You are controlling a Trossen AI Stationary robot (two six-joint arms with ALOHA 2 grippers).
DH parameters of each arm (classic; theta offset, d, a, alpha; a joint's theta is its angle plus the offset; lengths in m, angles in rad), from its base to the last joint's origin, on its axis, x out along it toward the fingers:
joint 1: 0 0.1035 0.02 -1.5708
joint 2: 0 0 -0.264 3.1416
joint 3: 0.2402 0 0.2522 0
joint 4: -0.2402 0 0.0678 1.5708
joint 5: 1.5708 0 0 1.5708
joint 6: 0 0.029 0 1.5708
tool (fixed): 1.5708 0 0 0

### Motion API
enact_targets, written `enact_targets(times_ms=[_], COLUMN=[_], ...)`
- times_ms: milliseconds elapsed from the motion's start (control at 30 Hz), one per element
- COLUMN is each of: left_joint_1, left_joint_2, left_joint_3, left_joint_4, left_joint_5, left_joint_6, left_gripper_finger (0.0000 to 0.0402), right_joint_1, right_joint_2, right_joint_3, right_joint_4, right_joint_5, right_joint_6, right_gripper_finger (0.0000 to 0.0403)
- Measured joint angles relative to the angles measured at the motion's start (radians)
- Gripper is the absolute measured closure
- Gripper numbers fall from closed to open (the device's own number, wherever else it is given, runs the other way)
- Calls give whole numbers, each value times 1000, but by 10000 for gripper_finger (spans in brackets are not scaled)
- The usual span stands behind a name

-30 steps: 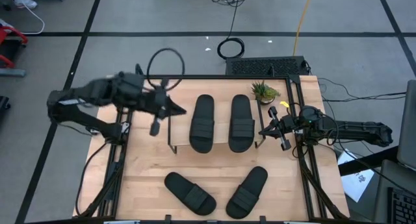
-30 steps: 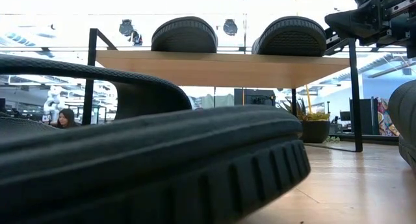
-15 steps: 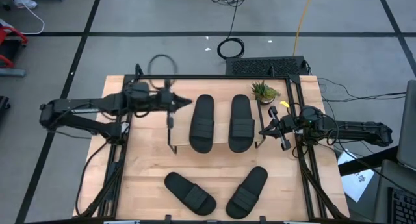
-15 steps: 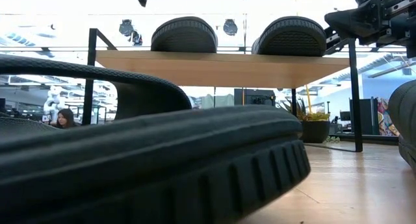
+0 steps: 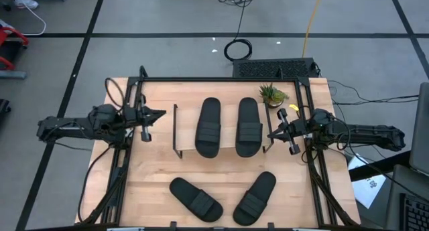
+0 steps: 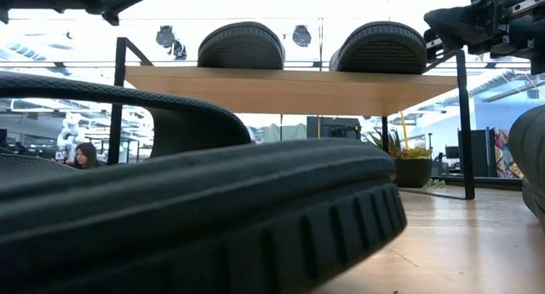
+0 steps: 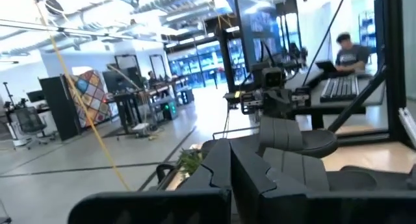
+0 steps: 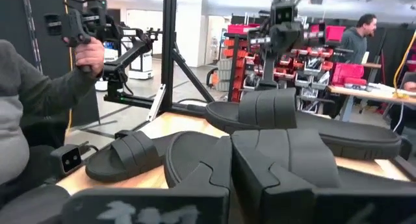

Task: Pick and place slides into the shelf
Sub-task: Adjust the black slide from the shelf

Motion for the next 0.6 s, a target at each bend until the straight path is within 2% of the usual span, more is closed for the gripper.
enact_targets(times_ms=[233, 333, 500, 600], left_joint_1=[1, 1, 1, 1], left_joint_2=[-84, -81, -81, -81], left_joint_3=[-107, -147, -203, -218], left_joint_4=[-30, -31, -31, -16], left_joint_5=[-1, 0, 6, 7], left_joint_6=[-46, -54, -68, -62], left_gripper_finger=[401, 399, 401, 398], right_joint_1=[0, 0, 0, 0], right_joint_2=[33, 55, 147, 216], right_joint_3=[10, 85, 302, 460], right_joint_4=[151, -16, -362, -543], right_joint_5=[2, 9, 219, 304], right_joint_6=[68, 63, 4, -4], right_gripper_finger=[403, 403, 403, 403])
